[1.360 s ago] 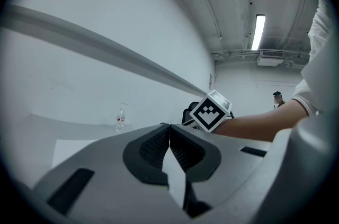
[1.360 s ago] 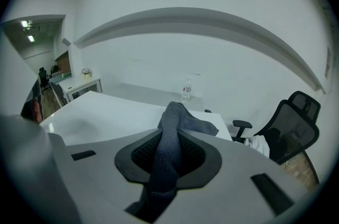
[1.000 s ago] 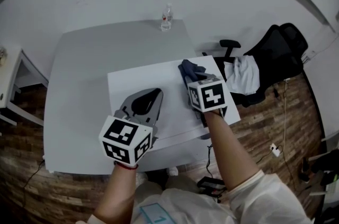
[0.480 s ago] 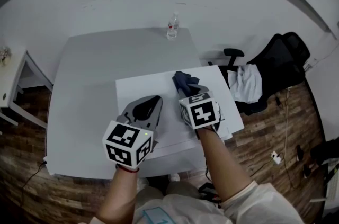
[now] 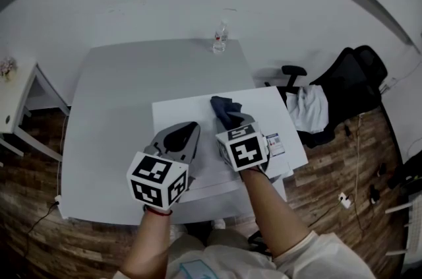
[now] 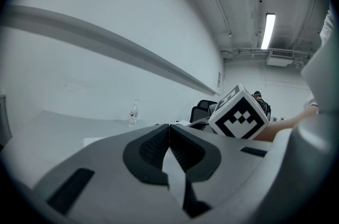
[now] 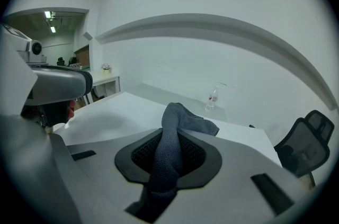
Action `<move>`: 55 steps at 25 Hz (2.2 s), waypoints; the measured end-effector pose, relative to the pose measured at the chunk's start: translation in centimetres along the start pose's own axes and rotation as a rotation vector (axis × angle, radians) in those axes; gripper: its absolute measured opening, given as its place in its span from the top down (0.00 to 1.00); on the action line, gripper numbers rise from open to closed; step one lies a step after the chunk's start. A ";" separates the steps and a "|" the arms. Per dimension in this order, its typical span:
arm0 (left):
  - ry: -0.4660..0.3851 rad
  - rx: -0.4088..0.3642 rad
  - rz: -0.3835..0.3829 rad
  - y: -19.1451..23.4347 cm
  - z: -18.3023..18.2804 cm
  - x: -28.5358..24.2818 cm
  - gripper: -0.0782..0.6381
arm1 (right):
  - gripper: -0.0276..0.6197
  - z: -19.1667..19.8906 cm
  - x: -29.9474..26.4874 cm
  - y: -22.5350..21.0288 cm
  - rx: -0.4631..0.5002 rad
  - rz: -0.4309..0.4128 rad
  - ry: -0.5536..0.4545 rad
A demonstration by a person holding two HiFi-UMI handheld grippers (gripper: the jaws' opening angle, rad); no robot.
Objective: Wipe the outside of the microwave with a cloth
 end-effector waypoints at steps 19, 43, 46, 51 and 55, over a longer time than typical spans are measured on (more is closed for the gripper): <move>0.015 0.013 -0.003 2.8 0.1 3.1 0.88 | 0.84 -1.5 -1.1 5.6 -0.030 -0.040 -0.007; 0.015 0.036 -0.043 5.3 0.5 7.5 0.88 | 0.84 -3.2 -1.9 13.5 -0.008 -0.139 -0.017; 0.016 0.034 -0.051 5.4 0.5 8.1 0.88 | 0.84 -3.4 -1.8 14.3 -0.010 -0.157 -0.021; 0.016 0.031 -0.067 5.9 0.4 9.1 0.88 | 0.84 -3.7 -2.0 15.9 -0.010 -0.193 -0.019; 0.011 0.030 -0.083 6.1 0.2 9.8 0.88 | 0.84 -3.9 -1.8 16.7 -0.031 -0.234 -0.023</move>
Point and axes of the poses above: the fingertips, and each gripper's own axes: x backward along the fingers, y to its left, z out of its underside, the point moved 2 cm from there along x, backward along the fingers, and after that the axes turned 8 degrees about -y, right-handed, at the moved point
